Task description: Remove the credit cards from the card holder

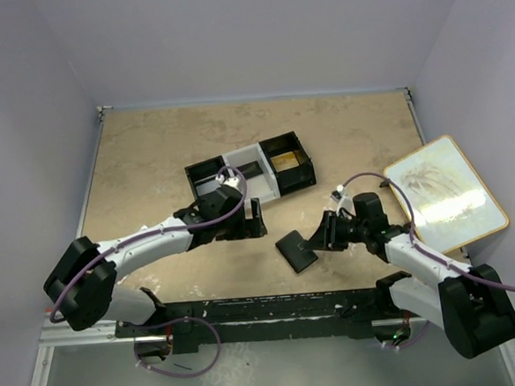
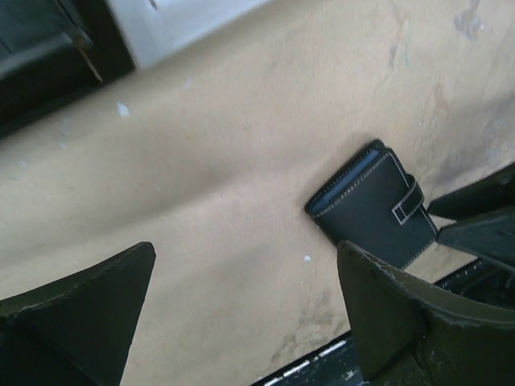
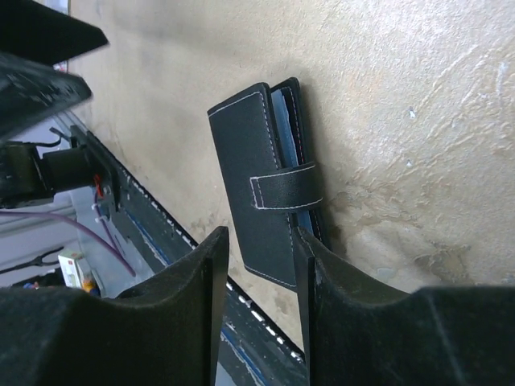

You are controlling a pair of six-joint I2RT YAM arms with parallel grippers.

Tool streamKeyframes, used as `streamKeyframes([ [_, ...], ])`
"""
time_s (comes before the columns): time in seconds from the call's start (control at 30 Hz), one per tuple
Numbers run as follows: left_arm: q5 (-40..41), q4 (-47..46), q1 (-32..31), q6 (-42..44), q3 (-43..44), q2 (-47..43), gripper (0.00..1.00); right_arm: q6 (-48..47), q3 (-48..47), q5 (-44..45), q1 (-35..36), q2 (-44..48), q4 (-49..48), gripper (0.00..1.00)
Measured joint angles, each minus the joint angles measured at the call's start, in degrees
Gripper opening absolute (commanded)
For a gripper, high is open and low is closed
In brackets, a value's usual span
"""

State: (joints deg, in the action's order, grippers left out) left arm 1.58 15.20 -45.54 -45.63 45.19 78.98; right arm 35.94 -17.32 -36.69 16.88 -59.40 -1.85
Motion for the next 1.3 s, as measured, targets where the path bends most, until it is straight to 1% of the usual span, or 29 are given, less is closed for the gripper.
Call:
streamKeyframes([
  [0.1, -1.18, -1.42, -2.75, -2.95, -1.73, 0.42, 0.81, 0.87, 1.60, -1.31, 0.00, -0.24, -2.80, 0.41],
  [0.23, -2.25, -4.57, -7.04, -6.34, -2.67, 1.97, 0.77, 1.31, 3.72, -1.68, 0.00, -1.07, -4.35, 0.41],
  [0.3, -2.67, -6.12, -8.35, -7.39, -2.67, 2.97, 0.76, 1.60, 4.31, -1.62, 0.00, -1.31, -4.76, 0.39],
  [0.37, -2.91, -7.98, -9.31, -8.13, -2.67, 4.44, 0.74, 1.95, 4.72, -1.66, 0.00, -1.27, -5.31, 0.30],
  [0.5, -3.17, -9.75, -10.36, -8.92, -1.79, 8.61, 0.70, 2.97, 5.20, -1.99, 0.00, -1.09, -6.95, 0.07],
  [0.53, -3.23, -9.92, -10.51, -8.92, -1.22, 9.90, 0.70, 3.34, 5.35, -2.16, 0.00, -0.96, -7.52, 0.02],
  [0.57, -3.28, -10.01, -10.56, -8.92, -0.61, 11.08, 0.70, 3.58, 5.40, -2.45, 0.00, -0.83, -7.80, 0.00],
  [0.7, -2.89, -10.16, -10.80, -8.87, 1.18, 12.24, 0.70, 4.52, 5.38, -3.37, 0.00, 1.68, -8.04, 0.00],
  [0.83, -0.04, -9.16, -10.82, -8.85, 1.86, 11.58, 0.70, 4.28, 3.50, -1.66, 0.11, 6.88, -3.80, 0.00],
  [0.93, 3.52, -6.88, -10.82, -8.87, 1.86, 8.98, 0.72, 2.89, -0.26, 2.14, 0.20, 9.81, 1.84, 0.00],
  [1.1, 11.28, -4.59, -10.82, -9.92, 1.07, 0.57, 0.76, -0.11, -7.56, 10.27, 1.81, 11.43, 10.62, 0.00],
  [1.2, 15.93, -2.75, -10.80, -10.95, 0.61, -3.43, 0.79, -0.02, -9.31, 15.47, 5.49, 11.43, 13.84, 0.00],
  [1.3, 20.04, -0.81, -10.80, -11.89, 0.28, -6.08, 0.79, 0.81, -10.45, 20.70, 10.40, 11.04, 16.92, 0.00],
])
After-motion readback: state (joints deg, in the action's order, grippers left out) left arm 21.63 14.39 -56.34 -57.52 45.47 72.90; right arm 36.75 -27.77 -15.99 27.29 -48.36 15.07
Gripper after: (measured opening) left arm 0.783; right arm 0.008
